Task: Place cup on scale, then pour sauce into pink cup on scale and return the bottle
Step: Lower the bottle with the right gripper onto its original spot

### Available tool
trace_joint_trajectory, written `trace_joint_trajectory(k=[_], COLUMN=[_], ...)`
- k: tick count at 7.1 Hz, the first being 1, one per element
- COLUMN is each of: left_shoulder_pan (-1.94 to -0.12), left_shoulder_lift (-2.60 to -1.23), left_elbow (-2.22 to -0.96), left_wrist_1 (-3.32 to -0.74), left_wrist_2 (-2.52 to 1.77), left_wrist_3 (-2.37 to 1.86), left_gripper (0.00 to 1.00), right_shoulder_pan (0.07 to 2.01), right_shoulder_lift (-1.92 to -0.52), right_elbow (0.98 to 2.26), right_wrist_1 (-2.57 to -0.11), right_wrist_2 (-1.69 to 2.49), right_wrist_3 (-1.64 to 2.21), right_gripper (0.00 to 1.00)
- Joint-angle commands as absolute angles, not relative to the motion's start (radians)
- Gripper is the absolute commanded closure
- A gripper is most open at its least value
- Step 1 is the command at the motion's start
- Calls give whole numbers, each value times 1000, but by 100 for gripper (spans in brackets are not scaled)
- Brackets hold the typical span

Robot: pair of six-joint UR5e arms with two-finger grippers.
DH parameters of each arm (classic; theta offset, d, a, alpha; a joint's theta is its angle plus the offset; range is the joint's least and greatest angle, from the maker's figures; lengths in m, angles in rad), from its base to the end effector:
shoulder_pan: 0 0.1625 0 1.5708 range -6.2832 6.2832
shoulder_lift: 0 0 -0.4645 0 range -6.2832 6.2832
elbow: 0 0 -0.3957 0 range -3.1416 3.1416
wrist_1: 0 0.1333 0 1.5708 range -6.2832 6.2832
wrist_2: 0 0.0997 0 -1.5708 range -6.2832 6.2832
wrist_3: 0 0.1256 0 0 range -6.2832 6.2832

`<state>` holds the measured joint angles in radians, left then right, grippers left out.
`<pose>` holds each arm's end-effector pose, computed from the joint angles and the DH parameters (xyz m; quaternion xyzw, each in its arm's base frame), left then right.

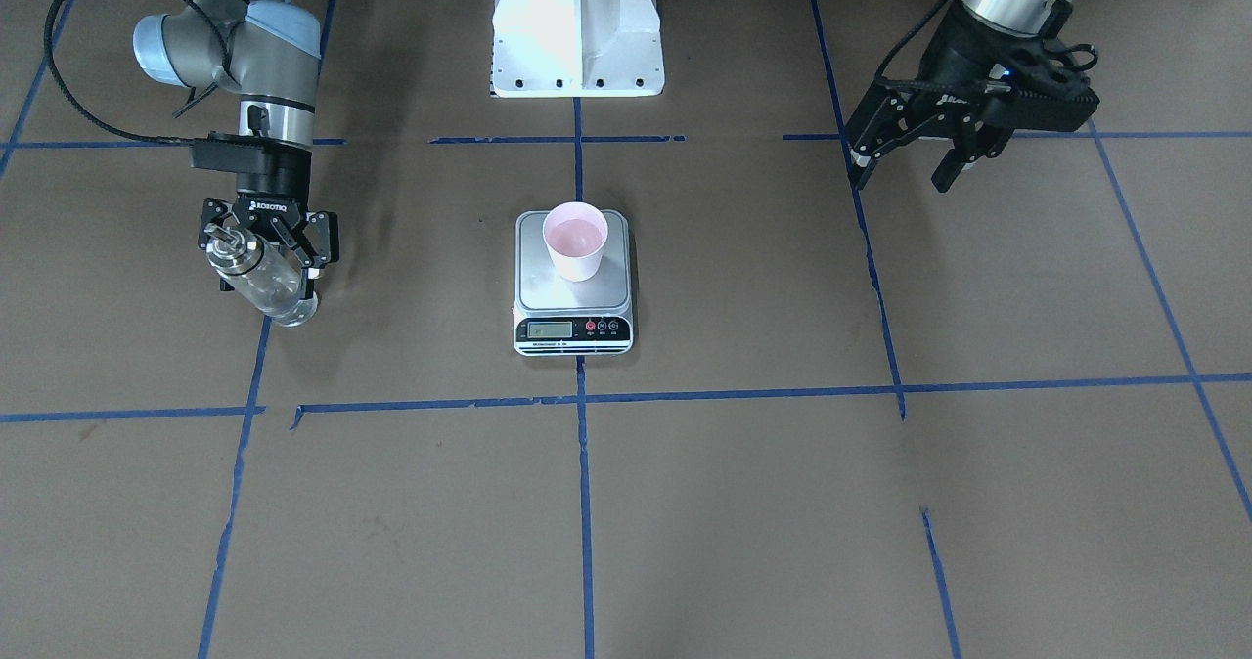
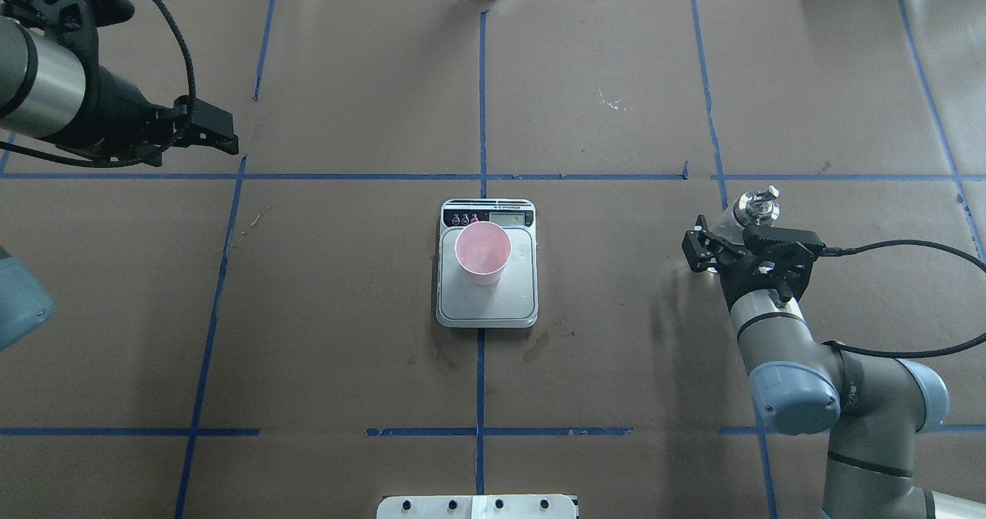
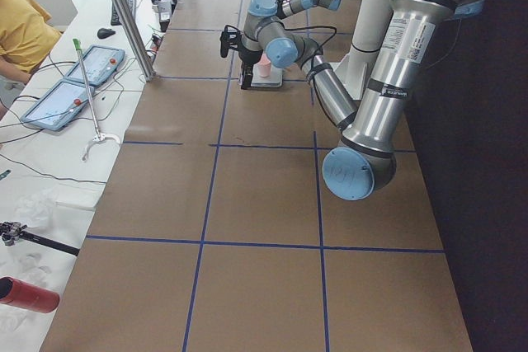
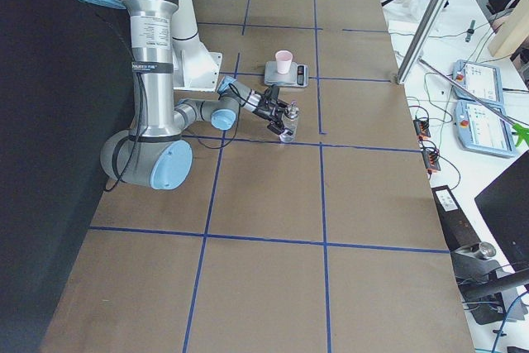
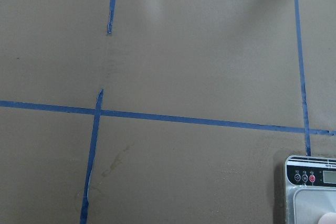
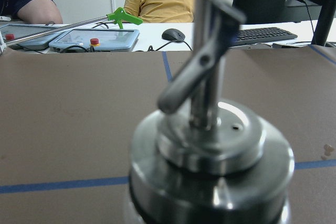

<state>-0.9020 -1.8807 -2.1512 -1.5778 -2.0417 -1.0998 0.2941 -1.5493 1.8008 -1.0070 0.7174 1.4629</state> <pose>0.2751 -0.4712 0.2892 0.1048 0.4595 -0.0885 0.8775 -0.4332 -0.3694 0.5125 0.4444 -0.2778 0.2411 0.8169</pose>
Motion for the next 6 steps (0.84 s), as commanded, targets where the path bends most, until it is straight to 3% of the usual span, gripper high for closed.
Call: trace_joint_trajectory(k=[1, 6], left_shoulder_pan=[-902, -902], left_shoulder_lift=[-1881, -1887], left_elbow=[-2158, -2198], left_wrist_1=[-1574, -1511], left_wrist_2=[-2042, -2042], left_wrist_3=[-1101, -1101], left_gripper=[0, 0], right_shoulder_pan=[281, 197], right_shoulder_lift=[-1555, -1644], right_elbow=[1802, 1880], right_wrist_1=[-996, -994], right_wrist_2=[686, 611], right_wrist_3=[1462, 1473], right_gripper=[0, 0])
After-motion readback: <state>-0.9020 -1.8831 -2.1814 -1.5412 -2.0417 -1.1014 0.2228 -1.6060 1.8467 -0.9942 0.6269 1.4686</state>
